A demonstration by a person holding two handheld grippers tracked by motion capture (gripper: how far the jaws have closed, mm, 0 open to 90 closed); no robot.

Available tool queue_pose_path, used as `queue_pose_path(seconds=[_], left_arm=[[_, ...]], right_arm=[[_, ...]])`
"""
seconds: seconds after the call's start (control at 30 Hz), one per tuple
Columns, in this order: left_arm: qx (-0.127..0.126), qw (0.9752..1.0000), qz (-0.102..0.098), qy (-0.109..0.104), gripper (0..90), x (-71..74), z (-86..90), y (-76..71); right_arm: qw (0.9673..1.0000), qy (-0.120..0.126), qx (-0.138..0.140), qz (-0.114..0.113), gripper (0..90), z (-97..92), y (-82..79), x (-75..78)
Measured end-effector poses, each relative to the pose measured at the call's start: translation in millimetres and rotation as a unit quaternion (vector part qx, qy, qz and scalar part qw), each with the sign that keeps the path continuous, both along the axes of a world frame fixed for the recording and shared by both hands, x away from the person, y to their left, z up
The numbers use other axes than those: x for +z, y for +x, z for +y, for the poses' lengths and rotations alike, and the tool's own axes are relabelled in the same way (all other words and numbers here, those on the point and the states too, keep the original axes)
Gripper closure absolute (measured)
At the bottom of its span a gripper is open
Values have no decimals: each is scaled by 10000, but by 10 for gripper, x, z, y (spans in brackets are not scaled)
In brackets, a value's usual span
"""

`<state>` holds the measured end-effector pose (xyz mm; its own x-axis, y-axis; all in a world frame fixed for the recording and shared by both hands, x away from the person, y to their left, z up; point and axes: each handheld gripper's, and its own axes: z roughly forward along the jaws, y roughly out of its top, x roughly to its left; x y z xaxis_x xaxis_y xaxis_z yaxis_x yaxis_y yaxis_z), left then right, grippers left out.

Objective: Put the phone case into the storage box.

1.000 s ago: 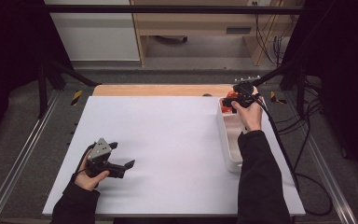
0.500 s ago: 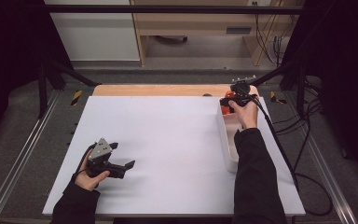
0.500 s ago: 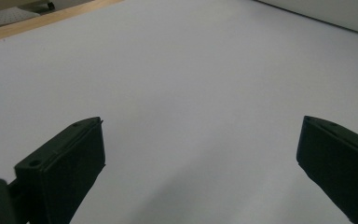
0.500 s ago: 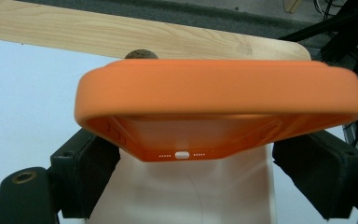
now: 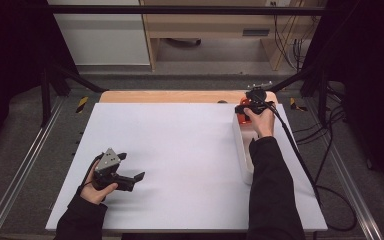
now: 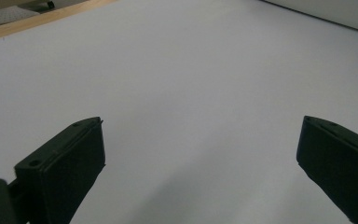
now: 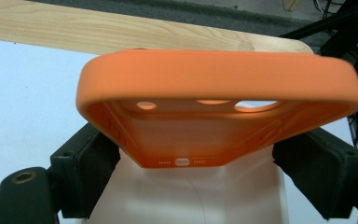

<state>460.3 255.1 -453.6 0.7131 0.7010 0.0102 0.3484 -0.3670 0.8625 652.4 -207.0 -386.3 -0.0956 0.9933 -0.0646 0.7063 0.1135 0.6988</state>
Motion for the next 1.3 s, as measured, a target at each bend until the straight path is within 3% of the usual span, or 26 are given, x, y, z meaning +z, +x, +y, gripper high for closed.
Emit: queue_pose_path(seconds=[0.5,0.6,0.77,1.3], left_arm=[[-12,10000,1,6,5,-3,-4,-1],[-12,10000,5,5,5,-3,-3,-1],[-21,10000,3,11,5,-3,-7,-2],[-18,10000,-10,3,5,1,-7,-6]], right_arm=[[10000,19,11,39,142,-2,6,-54],[9999,-2,87,55,94,-8,4,-60],[9998,71,165,-18,19,-19,-7,-38],[9986,177,401,-312,6,-51,-141,105]])
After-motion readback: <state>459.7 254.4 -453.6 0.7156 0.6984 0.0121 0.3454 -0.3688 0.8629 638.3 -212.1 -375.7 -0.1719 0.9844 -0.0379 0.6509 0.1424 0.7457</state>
